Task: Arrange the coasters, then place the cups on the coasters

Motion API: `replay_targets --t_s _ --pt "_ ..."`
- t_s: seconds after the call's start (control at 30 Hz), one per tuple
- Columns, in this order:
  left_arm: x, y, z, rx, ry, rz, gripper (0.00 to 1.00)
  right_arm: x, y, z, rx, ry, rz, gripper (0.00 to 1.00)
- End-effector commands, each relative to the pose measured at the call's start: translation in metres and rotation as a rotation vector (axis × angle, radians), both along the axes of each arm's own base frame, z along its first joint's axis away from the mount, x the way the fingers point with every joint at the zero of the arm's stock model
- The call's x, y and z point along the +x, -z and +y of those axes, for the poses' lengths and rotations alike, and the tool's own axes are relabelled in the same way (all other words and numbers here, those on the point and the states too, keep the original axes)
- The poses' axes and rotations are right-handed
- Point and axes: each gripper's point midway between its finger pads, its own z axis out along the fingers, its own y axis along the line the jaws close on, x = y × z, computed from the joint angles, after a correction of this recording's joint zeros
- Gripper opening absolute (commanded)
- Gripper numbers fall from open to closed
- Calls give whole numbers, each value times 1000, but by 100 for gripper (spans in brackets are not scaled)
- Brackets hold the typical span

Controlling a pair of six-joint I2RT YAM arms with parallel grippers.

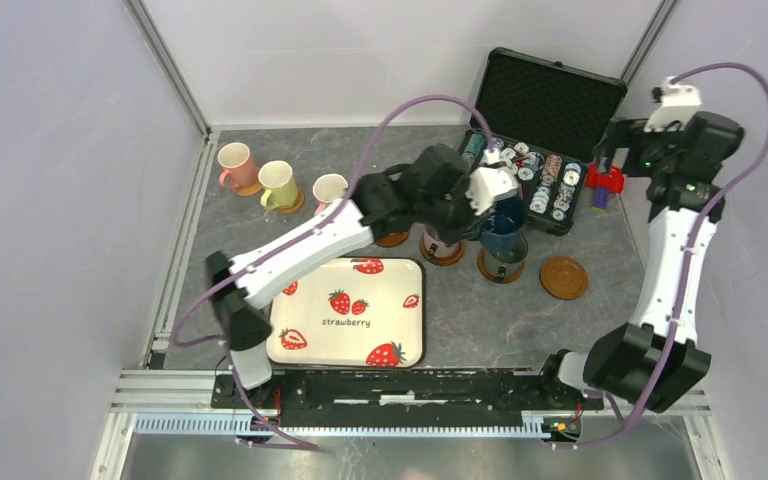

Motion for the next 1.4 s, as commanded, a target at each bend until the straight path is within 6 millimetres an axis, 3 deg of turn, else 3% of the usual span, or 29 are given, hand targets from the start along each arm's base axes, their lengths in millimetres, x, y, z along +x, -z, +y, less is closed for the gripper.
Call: replay_targets --t_s 0.0,0.2,0.43,0.7,0.8,0.97,1.37 --pt "9 -36 -66 -161 -5 -53 2 -6 -16 -43 26 69 -23 98" --pt "17 -10 -136 -177 -15 -66 2 -23 -13 -99 -8 152 18 98" --pt "10 32 -186 -165 -8 -101 2 -26 -7 -122 -11 186 44 98" --pt "9 83 -215 -136 7 -110 2 -37 5 -132 -33 188 96 98" --pt "2 90 -224 -148 12 -104 2 -38 4 -133 -40 185 97 98" --pt "17 103 -225 -138 -64 -132 3 -39 9 -130 -31 165 112 98" --pt "14 113 -240 -191 -38 -109 6 -38 17 -131 -38 158 123 98"
